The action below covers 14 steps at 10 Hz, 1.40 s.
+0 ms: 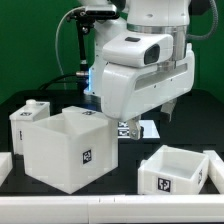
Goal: Assemble drawer
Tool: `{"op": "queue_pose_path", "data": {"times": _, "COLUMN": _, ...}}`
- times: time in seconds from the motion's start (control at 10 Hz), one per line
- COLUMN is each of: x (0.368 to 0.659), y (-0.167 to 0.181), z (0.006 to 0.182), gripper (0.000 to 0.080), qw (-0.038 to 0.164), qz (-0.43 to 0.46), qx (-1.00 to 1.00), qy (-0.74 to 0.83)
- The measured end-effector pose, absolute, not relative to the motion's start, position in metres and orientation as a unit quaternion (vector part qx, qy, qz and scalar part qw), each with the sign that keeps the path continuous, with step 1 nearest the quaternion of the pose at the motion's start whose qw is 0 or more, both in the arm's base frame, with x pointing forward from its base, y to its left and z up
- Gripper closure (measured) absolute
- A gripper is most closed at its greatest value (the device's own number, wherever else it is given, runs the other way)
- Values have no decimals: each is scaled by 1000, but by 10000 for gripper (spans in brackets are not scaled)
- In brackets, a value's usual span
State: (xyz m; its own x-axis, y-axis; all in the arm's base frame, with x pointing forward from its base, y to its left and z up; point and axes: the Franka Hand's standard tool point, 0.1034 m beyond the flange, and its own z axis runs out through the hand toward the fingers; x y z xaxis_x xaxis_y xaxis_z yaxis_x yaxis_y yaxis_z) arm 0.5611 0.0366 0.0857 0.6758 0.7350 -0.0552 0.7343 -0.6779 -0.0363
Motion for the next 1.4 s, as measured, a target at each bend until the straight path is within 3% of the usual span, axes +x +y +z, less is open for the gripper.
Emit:
{"op": "queue_pose_path", "data": {"times": 0.4, "x": 562, "y": 39, "z": 87, "gripper": 150, "qw": 5, "qz": 31, "qx": -915, "qy": -403}}
{"op": "queue_pose_path", "data": {"times": 0.6, "x": 570, "y": 64, "z": 103, "gripper": 150, "qw": -14, "qz": -4, "qx": -902, "qy": -432}}
{"op": "queue_pose_path", "data": {"times": 0.9, "x": 556, "y": 104, "z": 88, "gripper": 150, "qw": -21, "qz": -51, "qx": -889, "qy": -454}}
{"op": "queue_pose_path", "data": {"times": 1.3, "x": 553, "y": 102, "z": 85, "gripper": 150, "qw": -19, "qz": -45, "qx": -889, "qy": -455}}
{"op": "queue_pose_path", "data": {"times": 1.4, "x": 547, "y": 99, "z": 71, "gripper": 150, "qw": -17, "qz": -50, "qx": -887, "qy": -459}}
